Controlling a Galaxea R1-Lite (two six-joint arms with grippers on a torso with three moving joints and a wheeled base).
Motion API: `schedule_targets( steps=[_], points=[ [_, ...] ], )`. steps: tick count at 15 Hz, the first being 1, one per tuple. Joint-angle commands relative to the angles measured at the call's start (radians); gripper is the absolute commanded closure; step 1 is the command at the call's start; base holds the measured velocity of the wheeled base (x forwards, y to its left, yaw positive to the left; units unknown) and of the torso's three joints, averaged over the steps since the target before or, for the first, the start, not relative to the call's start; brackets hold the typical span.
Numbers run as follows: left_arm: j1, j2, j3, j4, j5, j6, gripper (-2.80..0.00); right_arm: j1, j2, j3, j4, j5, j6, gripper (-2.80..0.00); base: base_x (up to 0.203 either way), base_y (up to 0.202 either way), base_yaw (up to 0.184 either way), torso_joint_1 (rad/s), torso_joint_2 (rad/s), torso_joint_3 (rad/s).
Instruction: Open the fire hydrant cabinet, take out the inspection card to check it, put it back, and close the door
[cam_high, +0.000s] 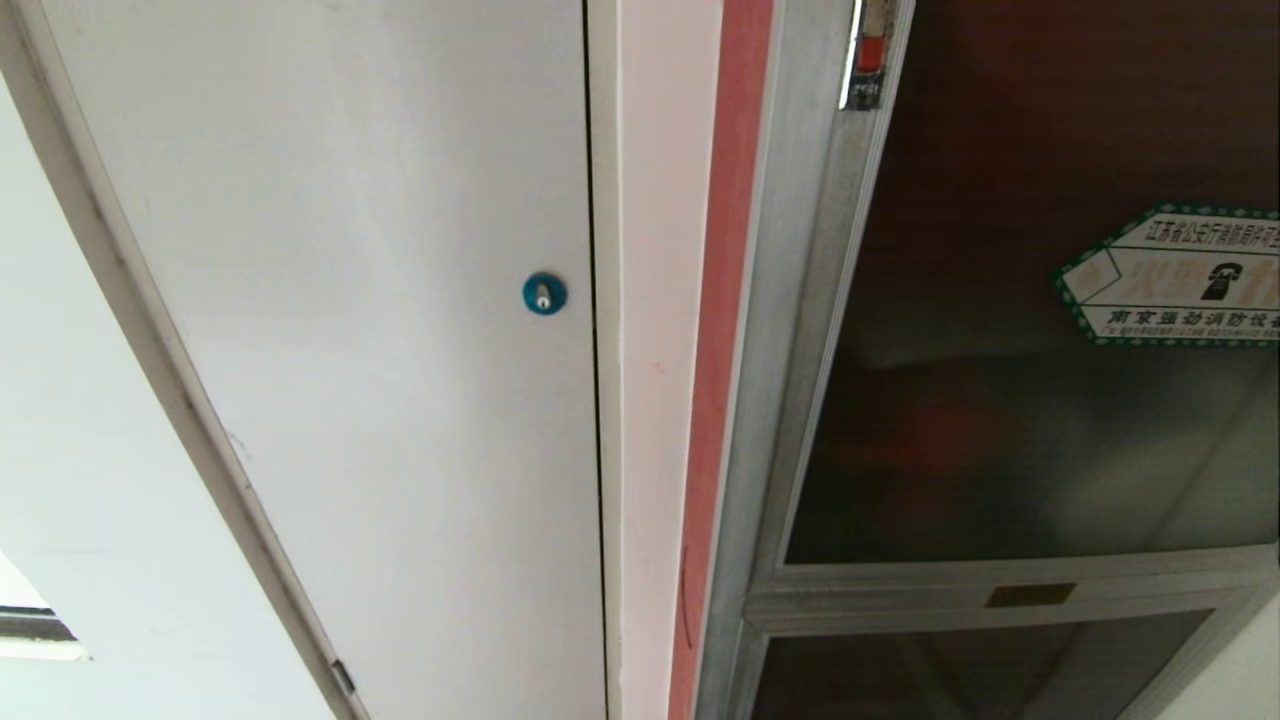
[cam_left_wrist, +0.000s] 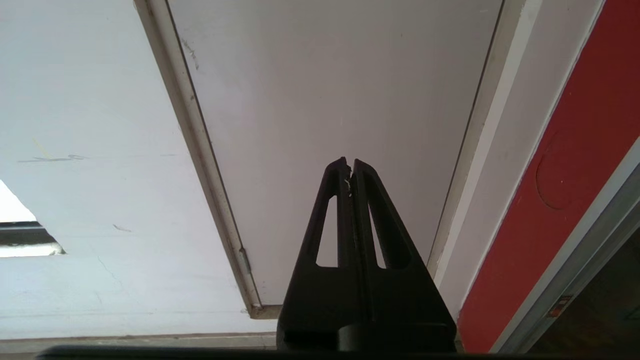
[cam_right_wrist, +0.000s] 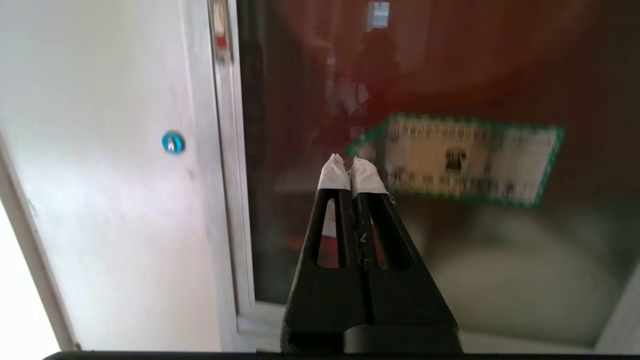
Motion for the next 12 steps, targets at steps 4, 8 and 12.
schedule_targets(
  steps=[4, 8, 12],
  points=[
    [0.0, 0.0, 0.006, -0.001, 0.0, 0.0, 0.0, -0.002, -0.284, 0.259, -0.004, 0.007, -0.001, 0.0, 0.0, 0.0, 0.0, 0.0, 0.0, 0.0],
    [0.0, -0.001, 0.006, -0.001, 0.0, 0.0, 0.0, -0.001, -0.433, 0.507, -0.034, -0.007, -0.026, 0.0, 0.0, 0.0, 0.0, 0.0, 0.0, 0.0],
    [0.0, -0.001, 0.006, -0.001, 0.0, 0.0, 0.0, -0.001, -0.442, 0.739, -0.271, -0.078, -0.042, 0.0, 0.0, 0.0, 0.0, 0.0, 0.0, 0.0]
  ],
)
